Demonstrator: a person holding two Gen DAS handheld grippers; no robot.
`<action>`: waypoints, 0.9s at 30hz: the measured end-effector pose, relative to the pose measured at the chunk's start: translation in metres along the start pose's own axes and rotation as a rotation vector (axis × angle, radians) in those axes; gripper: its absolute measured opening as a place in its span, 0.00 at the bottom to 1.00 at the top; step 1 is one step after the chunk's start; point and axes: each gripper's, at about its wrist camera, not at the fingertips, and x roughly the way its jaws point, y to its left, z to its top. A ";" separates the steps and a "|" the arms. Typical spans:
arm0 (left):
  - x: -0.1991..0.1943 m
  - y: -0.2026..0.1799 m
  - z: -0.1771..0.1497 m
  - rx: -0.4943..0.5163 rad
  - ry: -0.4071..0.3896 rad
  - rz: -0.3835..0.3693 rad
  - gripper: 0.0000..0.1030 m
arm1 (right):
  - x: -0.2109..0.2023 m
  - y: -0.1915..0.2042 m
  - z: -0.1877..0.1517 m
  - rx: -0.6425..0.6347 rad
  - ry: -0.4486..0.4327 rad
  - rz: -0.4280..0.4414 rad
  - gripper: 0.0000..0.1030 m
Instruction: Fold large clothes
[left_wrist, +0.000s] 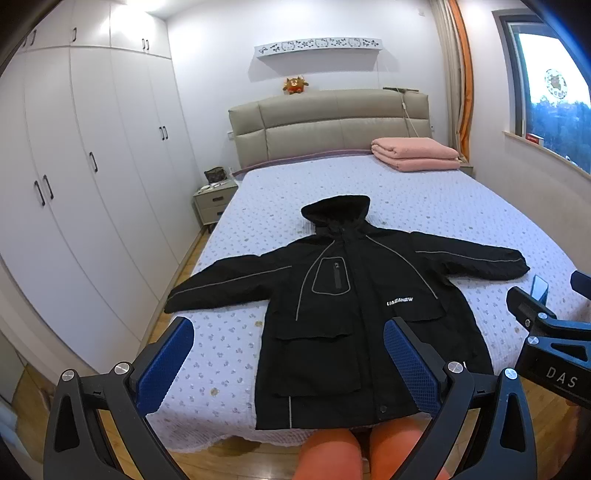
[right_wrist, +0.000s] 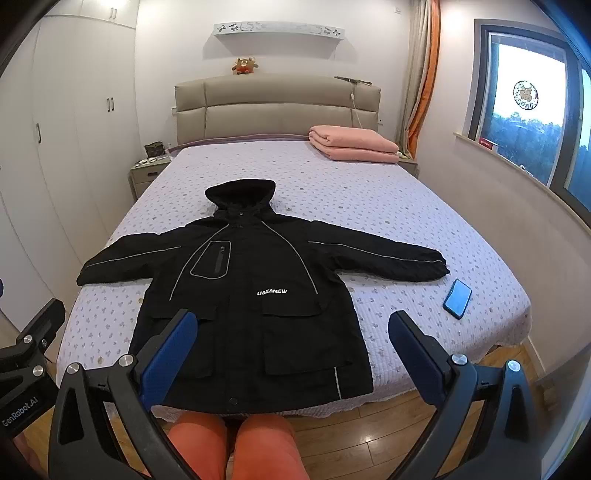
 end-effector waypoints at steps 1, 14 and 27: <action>0.000 0.001 0.000 0.000 -0.001 0.000 0.99 | -0.001 0.000 0.000 -0.002 -0.001 0.001 1.00; -0.009 0.002 -0.003 -0.006 -0.014 0.007 0.99 | -0.010 0.006 -0.001 -0.020 -0.016 0.007 1.00; -0.018 0.005 -0.004 -0.010 -0.024 0.009 0.99 | -0.021 0.007 -0.006 -0.019 -0.028 0.013 1.00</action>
